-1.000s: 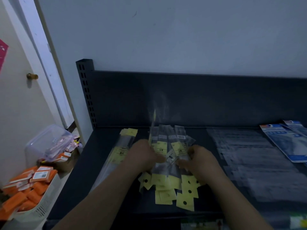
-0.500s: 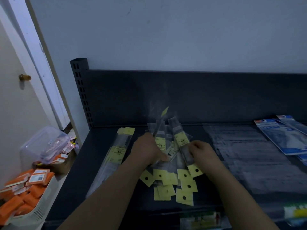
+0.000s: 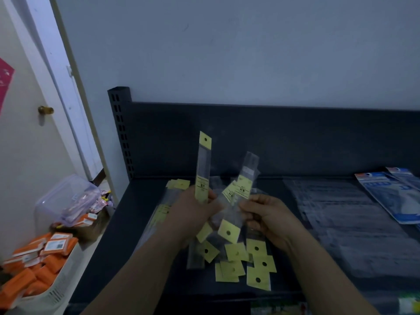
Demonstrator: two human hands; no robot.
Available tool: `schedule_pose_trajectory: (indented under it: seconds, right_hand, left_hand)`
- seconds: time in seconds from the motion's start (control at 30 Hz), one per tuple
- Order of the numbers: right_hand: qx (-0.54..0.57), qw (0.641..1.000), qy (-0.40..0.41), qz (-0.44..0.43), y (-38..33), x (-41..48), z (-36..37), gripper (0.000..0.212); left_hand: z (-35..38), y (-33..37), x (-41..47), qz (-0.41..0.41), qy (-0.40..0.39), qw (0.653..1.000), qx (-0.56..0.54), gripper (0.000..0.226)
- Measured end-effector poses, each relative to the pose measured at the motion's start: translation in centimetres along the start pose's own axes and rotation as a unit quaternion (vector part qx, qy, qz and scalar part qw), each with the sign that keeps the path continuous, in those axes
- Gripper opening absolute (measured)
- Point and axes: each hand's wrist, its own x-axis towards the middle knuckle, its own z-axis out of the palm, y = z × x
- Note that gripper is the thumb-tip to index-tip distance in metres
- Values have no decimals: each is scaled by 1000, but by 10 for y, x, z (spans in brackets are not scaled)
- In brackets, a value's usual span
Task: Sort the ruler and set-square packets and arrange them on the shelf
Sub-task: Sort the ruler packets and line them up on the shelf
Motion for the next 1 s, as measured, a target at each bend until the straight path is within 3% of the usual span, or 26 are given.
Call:
schedule_pose_trajectory:
  seconds: [0.17,0.27,0.33,0.5,0.6,0.73,0.83,0.9,1.0]
  right_hand:
    - [-27,999,-21,4,-5,2,6,15]
    - [-44,998,36,-15,-14,7,-5,25]
    - [-15,996,85,-36,-22,12,-15,20]
    - [103,985,115,-81,-30,19,-33,15]
    - [131,979,139,-72,-25,17,-32,13]
    - [205,967,143,-50,-15,14,-26,41]
    - [185,979,83,-14,-9,7,-8,35]
    - [136,990,26,1,-8,-1,4,26]
    - [-46,999,8,-5,-7,-9,10,17]
  left_hand:
    - [0,-4,-7,0,-21,1000,-21,12]
    - [-14,-4,-5,-21,-68,997,-6,17]
    - [-24,0,-6,-29,-106,994,-7,18]
    - [-36,2,-2,-33,-39,986,-158,14]
    - [-34,4,1,-24,22,950,-312,7]
    - [-22,9,1,43,7,925,-378,20]
    - [-1,7,7,36,48,954,-292,23]
    - [10,7,12,20,79,953,-291,19]
    - [10,12,17,5,112,933,-341,19]
